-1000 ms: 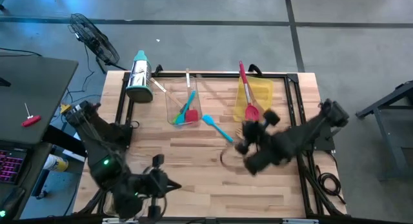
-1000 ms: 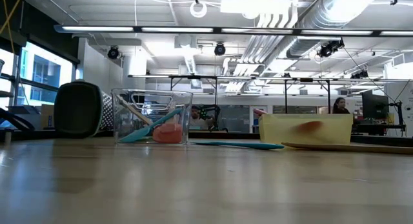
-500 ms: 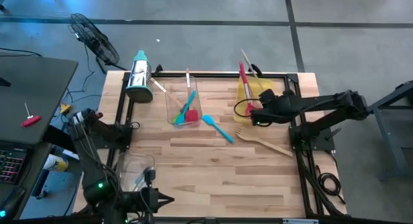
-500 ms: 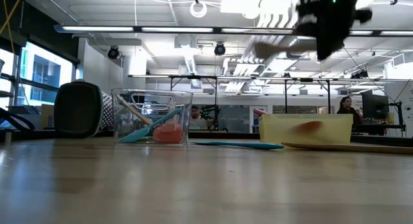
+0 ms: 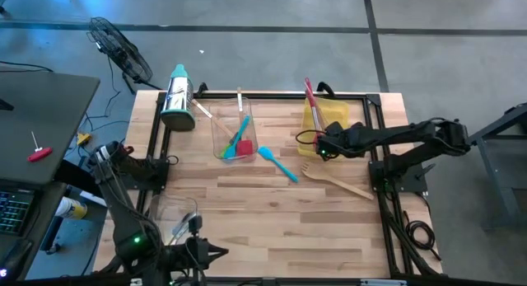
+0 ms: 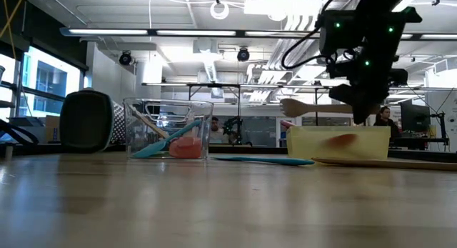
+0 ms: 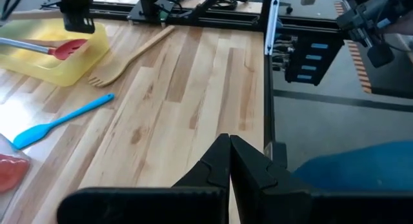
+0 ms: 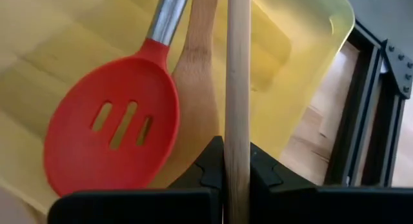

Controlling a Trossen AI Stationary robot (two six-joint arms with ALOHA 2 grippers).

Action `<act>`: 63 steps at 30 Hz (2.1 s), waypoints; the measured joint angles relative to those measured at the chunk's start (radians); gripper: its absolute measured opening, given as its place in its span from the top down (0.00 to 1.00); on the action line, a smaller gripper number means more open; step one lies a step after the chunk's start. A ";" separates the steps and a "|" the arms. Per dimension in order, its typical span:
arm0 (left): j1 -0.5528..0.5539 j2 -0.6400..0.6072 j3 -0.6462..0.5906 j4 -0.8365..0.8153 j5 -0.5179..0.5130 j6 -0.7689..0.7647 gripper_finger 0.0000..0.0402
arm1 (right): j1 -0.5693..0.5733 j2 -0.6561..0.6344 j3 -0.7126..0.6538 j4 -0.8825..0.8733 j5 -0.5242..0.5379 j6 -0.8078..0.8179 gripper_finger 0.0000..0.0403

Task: Pick & Place Kitchen Items
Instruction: Put the left light brown wooden serving spoon into the yellow bin, then put the light brown wooden serving spoon into the yellow bin

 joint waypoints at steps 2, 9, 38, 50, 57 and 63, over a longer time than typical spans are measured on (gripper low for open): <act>0.001 0.000 0.000 0.000 -0.003 0.000 1.00 | -0.005 0.000 -0.009 0.019 -0.001 -0.019 0.97; 0.000 0.000 0.000 -0.003 -0.008 -0.048 1.00 | -0.033 0.000 -0.042 0.126 -0.032 -0.050 0.97; -0.002 0.027 0.000 0.004 0.010 -0.130 1.00 | -0.111 0.000 -0.099 0.244 -0.264 -0.072 0.79; -0.002 0.027 0.000 0.004 0.010 -0.130 1.00 | -0.128 0.000 -0.099 0.260 -0.305 -0.097 0.38; -0.002 0.027 0.000 -0.005 0.010 -0.127 1.00 | -0.127 -0.001 -0.099 0.275 -0.305 -0.149 0.25; -0.002 0.027 0.000 -0.004 0.010 -0.127 1.00 | -0.127 -0.031 -0.099 0.279 -0.296 -0.201 0.25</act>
